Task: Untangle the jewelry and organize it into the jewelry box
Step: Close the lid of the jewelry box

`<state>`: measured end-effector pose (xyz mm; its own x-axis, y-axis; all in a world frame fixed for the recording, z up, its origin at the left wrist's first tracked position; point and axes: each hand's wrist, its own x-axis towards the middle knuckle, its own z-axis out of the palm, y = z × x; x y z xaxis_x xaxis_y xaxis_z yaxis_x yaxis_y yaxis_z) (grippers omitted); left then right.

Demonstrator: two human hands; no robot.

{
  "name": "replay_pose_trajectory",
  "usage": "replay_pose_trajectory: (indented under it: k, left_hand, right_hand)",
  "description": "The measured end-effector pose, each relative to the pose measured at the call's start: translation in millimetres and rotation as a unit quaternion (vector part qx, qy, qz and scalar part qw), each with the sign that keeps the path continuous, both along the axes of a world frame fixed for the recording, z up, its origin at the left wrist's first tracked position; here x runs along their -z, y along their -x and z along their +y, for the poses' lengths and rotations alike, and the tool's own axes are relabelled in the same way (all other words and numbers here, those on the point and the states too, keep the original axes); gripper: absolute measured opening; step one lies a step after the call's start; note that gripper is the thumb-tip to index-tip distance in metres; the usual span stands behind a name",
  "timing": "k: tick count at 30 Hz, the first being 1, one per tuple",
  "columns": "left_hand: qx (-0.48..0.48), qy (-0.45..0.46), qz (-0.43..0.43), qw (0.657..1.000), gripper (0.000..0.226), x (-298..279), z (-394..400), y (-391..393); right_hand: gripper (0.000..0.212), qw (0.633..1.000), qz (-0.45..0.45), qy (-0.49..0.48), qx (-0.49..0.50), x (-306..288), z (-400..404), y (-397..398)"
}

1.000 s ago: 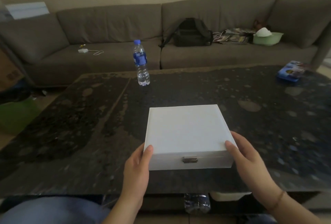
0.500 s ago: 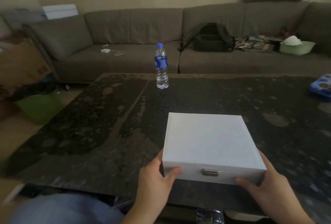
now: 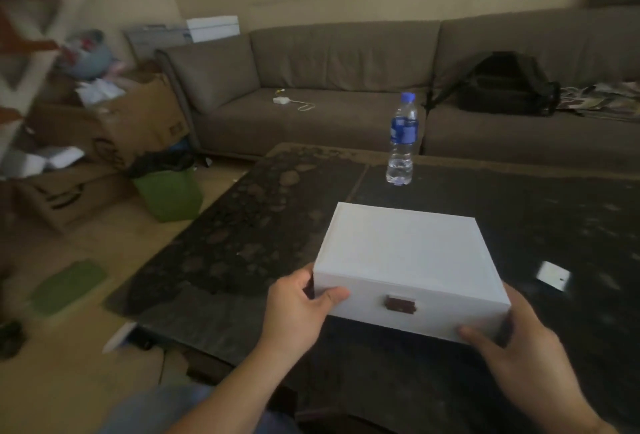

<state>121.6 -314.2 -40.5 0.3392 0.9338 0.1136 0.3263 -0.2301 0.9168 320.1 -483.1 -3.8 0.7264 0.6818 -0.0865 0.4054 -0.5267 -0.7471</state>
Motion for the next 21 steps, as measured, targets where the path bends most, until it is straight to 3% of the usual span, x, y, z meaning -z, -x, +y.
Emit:
replay_pose_trajectory:
  k: [11,21]
  left_hand:
    - [-0.095,0.039,0.004,0.995,0.03,-15,143,166]
    - [-0.134,0.062,-0.005,0.989,0.02,15,195,205]
  right_hand:
    - [0.083,0.98,-0.021,-0.067,-0.185,35,171,122]
    - [0.073,0.976,-0.052,-0.079,-0.198,64,232,170]
